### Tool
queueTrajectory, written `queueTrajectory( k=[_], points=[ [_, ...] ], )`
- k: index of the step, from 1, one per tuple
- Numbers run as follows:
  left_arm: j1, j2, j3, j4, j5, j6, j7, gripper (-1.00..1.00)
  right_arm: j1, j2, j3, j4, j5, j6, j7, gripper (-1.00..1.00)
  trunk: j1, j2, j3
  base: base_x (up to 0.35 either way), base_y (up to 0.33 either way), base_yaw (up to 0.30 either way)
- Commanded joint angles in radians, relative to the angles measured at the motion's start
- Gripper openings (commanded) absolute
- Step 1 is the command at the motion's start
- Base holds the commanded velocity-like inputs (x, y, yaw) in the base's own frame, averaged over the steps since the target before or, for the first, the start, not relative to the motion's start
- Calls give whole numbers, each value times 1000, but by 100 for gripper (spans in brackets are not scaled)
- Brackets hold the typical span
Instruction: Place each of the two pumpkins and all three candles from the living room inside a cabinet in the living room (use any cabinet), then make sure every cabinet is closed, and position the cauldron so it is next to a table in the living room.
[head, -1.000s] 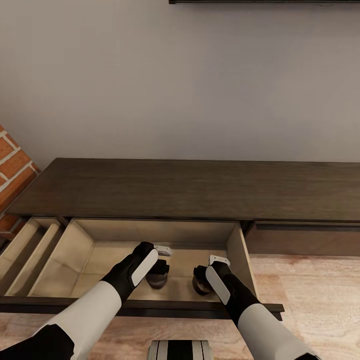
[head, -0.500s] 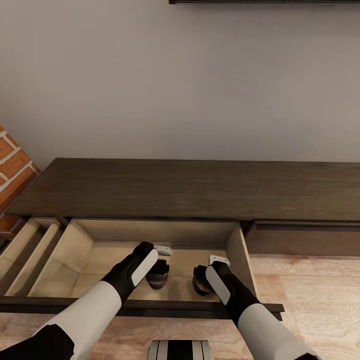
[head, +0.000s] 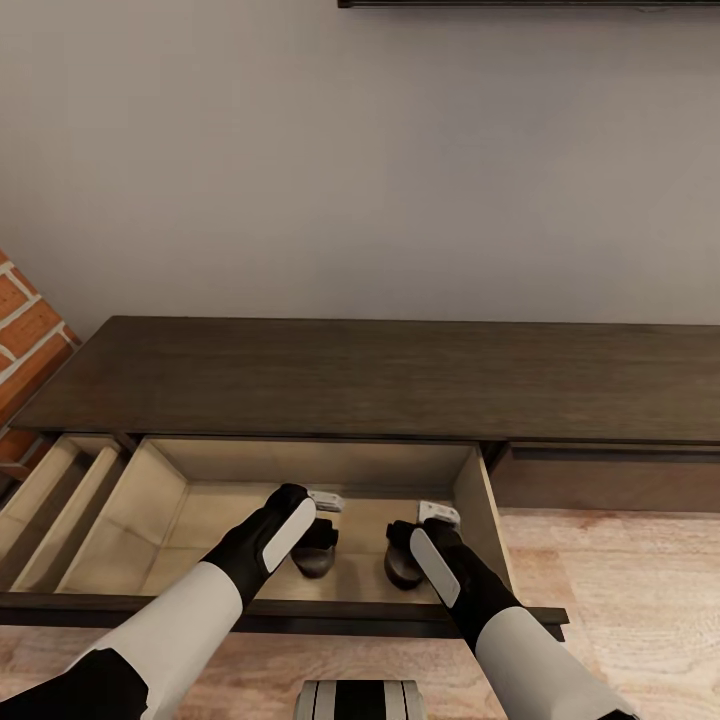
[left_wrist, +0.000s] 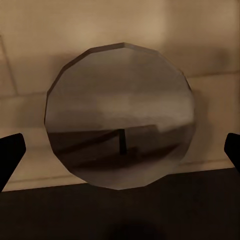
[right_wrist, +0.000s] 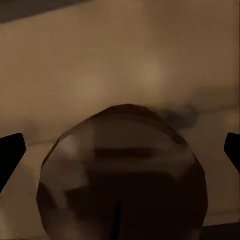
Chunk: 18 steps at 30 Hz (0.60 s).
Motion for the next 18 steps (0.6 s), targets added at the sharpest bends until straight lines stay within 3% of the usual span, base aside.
queueTrajectory(
  k=[1, 14, 18],
  points=[
    [-1, 1, -3, -1, 11, 1, 10, 100, -1, -1, 4, -2, -9, 1, -9, 100, 0, 0, -1, 0, 0, 0],
    [2, 1, -3, -12, 11, 1, 7, 100, 0, -1, 6, -6, -11, 0, -8, 100, 0, 0, -1, 0, 0, 0],
    [2, 1, -3, -14, 11, 1, 7, 100, 0, -1, 6, -6, -11, 2, -8, 100, -2, 1, 15, 0, 0, 0]
  ],
)
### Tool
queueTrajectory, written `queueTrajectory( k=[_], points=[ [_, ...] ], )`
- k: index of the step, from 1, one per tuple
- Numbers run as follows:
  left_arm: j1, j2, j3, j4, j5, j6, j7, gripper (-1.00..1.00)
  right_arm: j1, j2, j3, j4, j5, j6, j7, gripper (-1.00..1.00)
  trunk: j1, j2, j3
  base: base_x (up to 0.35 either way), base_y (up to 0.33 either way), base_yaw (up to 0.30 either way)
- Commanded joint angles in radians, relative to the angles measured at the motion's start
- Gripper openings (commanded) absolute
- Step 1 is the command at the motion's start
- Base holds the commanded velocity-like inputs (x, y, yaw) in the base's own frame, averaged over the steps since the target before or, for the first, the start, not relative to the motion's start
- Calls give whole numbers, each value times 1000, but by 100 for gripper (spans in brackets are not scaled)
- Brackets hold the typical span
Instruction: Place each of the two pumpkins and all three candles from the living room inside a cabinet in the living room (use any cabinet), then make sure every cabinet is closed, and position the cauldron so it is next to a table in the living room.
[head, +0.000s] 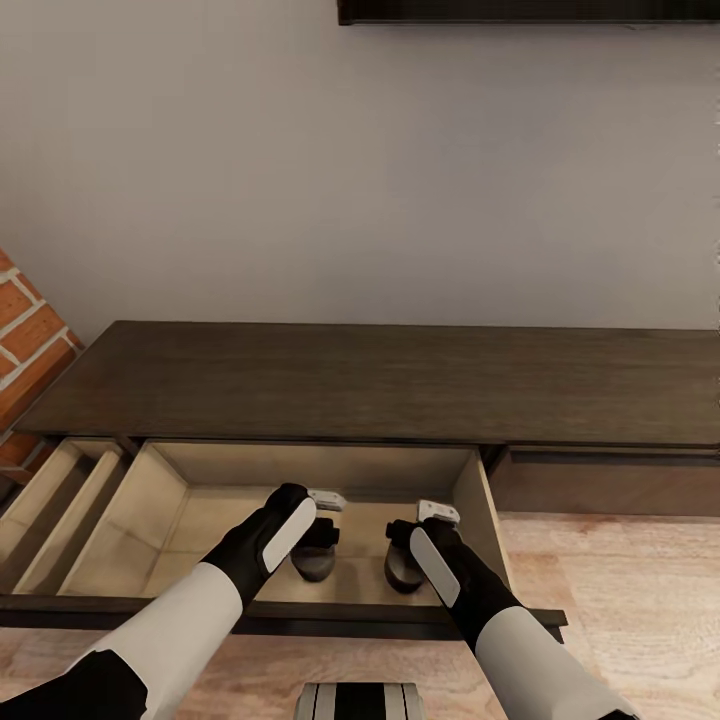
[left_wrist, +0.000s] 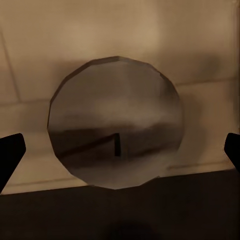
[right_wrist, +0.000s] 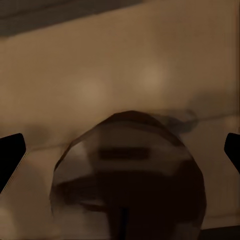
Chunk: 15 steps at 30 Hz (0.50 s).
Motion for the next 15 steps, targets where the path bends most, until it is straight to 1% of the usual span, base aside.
queueTrajectory(
  k=[1, 7, 15],
  points=[
    [-1, 1, -3, -1, 11, 1, 10, 100, -1, -1, 4, -1, -9, 2, -9, 100, -1, 0, 3, 0, 0, 0],
    [-1, 1, -3, -1, 11, 1, 10, 100, -1, -1, 3, -1, -9, 4, -8, 100, -3, 1, 26, 0, 0, 0],
    [-1, 1, -2, -1, 11, 3, 10, 100, -1, -1, 1, 0, -17, 8, -5, 100, -3, 1, 26, 0, 0, 0]
  ],
)
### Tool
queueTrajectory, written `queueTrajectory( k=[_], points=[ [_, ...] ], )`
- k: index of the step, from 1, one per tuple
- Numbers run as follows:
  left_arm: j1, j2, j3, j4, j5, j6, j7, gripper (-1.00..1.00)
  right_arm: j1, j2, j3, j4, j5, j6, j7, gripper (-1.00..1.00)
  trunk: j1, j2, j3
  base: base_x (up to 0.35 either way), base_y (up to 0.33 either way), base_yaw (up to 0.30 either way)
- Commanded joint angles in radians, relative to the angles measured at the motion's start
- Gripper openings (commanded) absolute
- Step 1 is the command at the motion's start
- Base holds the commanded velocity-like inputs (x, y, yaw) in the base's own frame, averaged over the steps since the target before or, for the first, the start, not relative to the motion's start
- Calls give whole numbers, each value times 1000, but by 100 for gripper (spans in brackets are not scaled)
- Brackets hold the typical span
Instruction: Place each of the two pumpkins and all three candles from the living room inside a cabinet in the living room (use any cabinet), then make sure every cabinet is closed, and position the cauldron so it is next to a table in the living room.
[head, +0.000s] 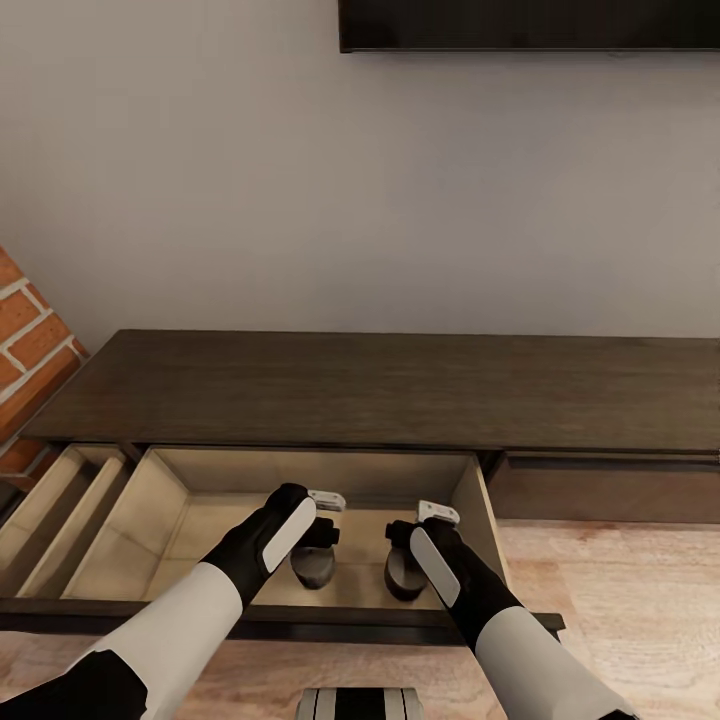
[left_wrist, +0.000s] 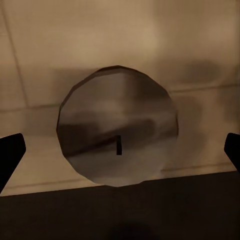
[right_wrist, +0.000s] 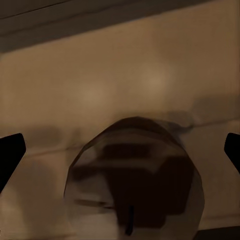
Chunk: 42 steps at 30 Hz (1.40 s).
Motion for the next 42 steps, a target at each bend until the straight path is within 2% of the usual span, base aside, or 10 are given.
queueTrajectory(
  k=[1, 3, 32, 42],
  points=[
    [-1, 1, -3, -1, 11, 1, 10, 100, -1, -1, 4, -1, -11, 2, -9, 100, 0, 0, -1, 0, 0, 0],
    [-1, 1, -2, -1, 11, 1, 10, 100, -1, -1, 3, -1, -11, 2, -9, 100, 0, 0, -1, 0, 0, 0],
    [-10, -3, 3, 18, 20, 19, 12, 100, -1, -1, 4, 0, -14, 4, -9, 100, -13, 6, 111, -4, 0, 0],
    [-10, -3, 3, 18, 20, 18, 12, 100, -1, -1, 3, -1, -15, 42, -7, 100, -18, 9, 150, -73, 0, 0]
  ],
)
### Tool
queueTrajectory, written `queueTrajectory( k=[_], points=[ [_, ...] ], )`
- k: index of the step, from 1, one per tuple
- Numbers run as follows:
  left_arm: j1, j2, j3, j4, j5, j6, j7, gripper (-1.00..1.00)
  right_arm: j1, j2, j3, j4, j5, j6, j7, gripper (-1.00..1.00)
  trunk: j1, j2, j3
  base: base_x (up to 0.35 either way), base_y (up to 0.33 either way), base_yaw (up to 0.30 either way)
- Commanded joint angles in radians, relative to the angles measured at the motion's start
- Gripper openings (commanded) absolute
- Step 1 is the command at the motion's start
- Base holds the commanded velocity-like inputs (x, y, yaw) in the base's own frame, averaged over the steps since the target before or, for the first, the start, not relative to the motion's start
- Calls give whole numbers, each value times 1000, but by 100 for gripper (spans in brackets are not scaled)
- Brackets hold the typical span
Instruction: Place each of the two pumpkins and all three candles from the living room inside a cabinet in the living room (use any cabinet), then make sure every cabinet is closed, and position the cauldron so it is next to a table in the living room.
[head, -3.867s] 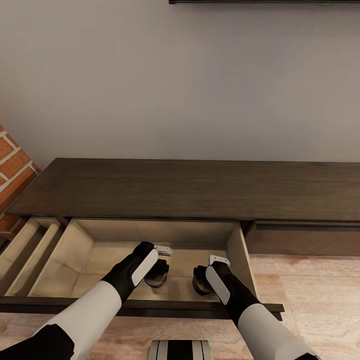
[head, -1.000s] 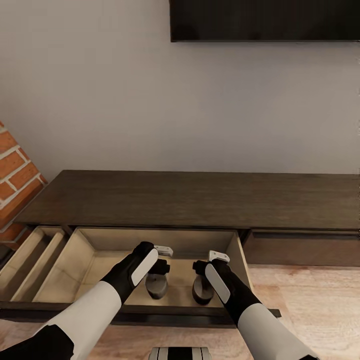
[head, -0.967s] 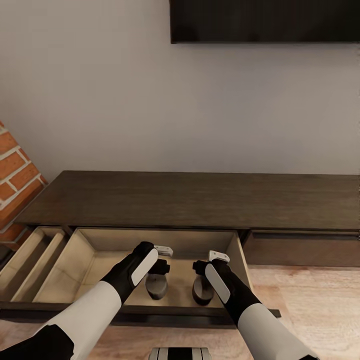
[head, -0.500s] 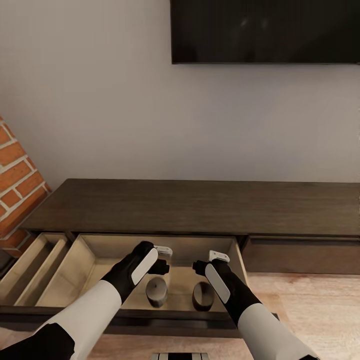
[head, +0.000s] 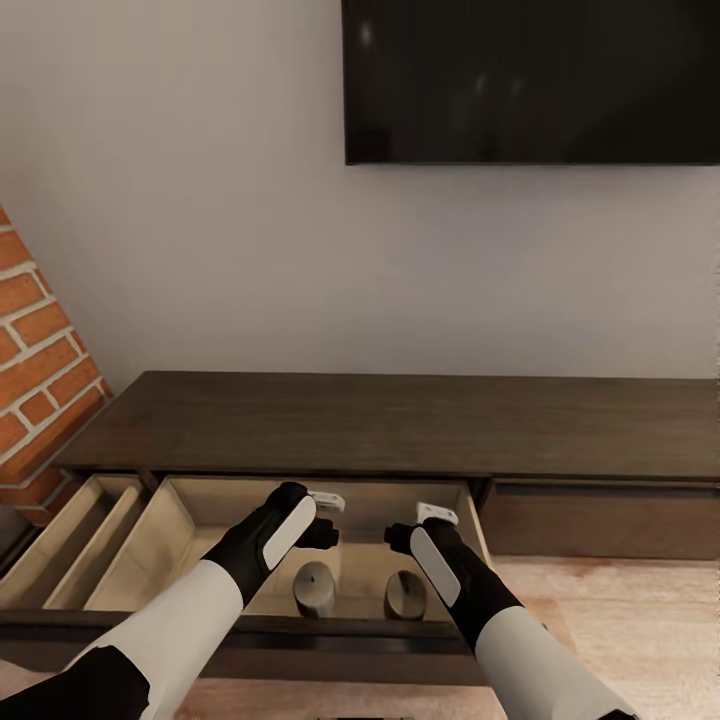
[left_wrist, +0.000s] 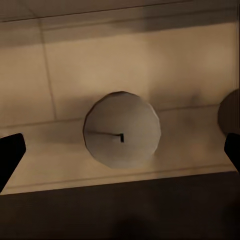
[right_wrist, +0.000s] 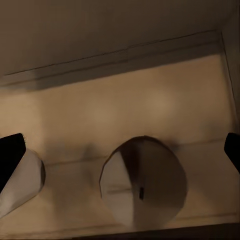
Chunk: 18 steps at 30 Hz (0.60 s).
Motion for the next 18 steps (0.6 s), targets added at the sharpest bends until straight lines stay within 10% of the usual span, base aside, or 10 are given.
queueTrajectory(
  k=[1, 18],
  points=[
    [-1, 1, -3, -1, 11, 1, 10, 100, -1, -1, 3, -1, -11, 2, -10, 100, -1, 0, 3, -53, 0, 0],
    [-1, 1, -3, -2, 11, 1, 10, 100, -2, -1, 4, -1, -11, 3, -10, 100, -8, 4, 69, -59, 0, 0]
  ],
)
